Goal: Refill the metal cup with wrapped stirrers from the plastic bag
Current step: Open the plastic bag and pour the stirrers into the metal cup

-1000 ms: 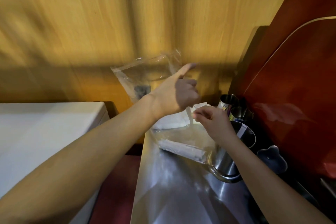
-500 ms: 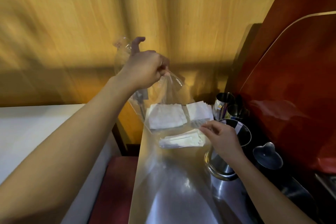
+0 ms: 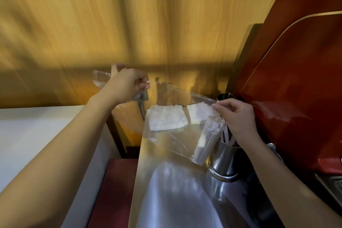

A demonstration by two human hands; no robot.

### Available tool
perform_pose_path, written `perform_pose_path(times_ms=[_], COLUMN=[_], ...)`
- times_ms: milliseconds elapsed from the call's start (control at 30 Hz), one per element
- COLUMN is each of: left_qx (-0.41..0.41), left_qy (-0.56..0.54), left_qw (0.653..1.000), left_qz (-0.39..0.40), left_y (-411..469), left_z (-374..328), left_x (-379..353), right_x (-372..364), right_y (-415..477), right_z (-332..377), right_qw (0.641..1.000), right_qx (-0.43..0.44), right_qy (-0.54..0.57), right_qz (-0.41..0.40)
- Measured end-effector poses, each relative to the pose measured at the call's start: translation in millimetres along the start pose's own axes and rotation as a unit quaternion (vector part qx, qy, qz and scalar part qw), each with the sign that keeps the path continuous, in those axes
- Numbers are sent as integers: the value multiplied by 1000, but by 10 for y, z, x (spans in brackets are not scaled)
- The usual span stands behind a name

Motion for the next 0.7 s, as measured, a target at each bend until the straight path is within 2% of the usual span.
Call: perform_pose_path(times_ms=[233, 367, 433, 533, 700], left_qx=[28, 32, 40, 63, 106], left_qy=[28, 43, 53, 63, 13], left_qw=[989, 985, 983, 986, 985], left_qz=[143, 166, 170, 143, 133], left_y=[-274, -396, -445, -537, -683], left_z=[147, 183, 211, 312, 486], left_x=[-429, -591, -641, -719, -829], right_x=[-293, -558, -625, -651, -681], right_y=[189, 129, 99, 66, 2], right_z=[-44, -81, -61, -4, -66], right_qw=[974, 958, 958, 977, 986], right_qx=[-59, -39, -15, 13, 1], right_qy=[-156, -197, -197, -138, -100], right_qz=[153, 206, 209, 163, 136])
Point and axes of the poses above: each hand's wrist, its own y-axis towards the middle knuckle, its own x-axis out of the back of the hand, z = x × y, the point moved 2 cm from there along y, towards the middle knuckle, and after that the axes turned 1 degree about y, right-handed, at the moved point
